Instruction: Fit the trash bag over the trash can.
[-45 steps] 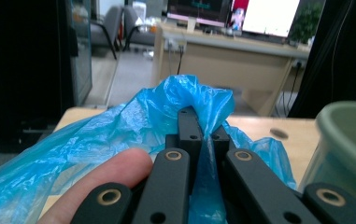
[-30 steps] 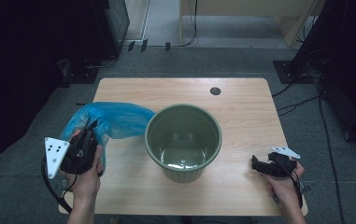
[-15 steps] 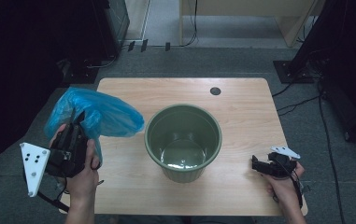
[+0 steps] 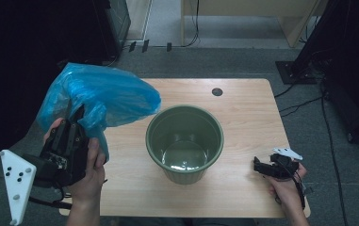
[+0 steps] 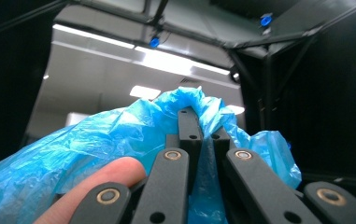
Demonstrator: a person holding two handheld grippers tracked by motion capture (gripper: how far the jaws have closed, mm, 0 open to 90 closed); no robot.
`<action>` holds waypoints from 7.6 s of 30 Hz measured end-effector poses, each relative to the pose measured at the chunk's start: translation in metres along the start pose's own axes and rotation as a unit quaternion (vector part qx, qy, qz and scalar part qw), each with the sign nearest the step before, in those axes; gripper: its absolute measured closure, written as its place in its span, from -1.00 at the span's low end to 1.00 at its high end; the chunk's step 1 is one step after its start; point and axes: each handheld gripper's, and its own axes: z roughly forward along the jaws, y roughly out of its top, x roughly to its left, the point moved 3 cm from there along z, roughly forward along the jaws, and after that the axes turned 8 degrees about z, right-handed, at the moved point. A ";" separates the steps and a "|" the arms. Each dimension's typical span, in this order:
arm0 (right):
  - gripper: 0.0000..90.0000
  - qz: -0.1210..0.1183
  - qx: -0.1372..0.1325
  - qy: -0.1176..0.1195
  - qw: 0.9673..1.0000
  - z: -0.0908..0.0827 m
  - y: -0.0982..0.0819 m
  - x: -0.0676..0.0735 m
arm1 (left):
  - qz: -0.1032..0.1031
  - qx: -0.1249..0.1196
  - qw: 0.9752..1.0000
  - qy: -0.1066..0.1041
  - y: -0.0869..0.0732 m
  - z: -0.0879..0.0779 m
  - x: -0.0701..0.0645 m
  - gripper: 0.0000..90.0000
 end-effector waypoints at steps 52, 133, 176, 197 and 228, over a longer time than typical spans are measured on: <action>-0.58 0.005 -0.184 0.019 0.983 -0.068 0.041 0.040 | -0.101 0.169 0.979 -0.058 -0.119 0.008 -0.028 0.94; 1.00 -0.039 -0.346 0.245 0.905 -0.183 0.102 0.208 | -0.128 0.204 0.967 -0.088 -0.132 -0.005 0.007 -0.37; 0.21 -0.011 -0.333 0.229 0.915 -0.188 0.113 0.131 | -0.171 0.185 0.968 -0.005 -0.124 0.012 0.015 1.00; 0.30 0.011 -0.344 0.198 0.918 -0.183 0.112 0.125 | -0.167 0.163 0.972 0.032 -0.116 -0.008 0.048 1.00; -0.10 -0.116 -0.362 0.192 0.905 -0.208 0.072 0.247 | -0.168 0.172 0.971 -0.012 -0.118 -0.005 0.011 0.99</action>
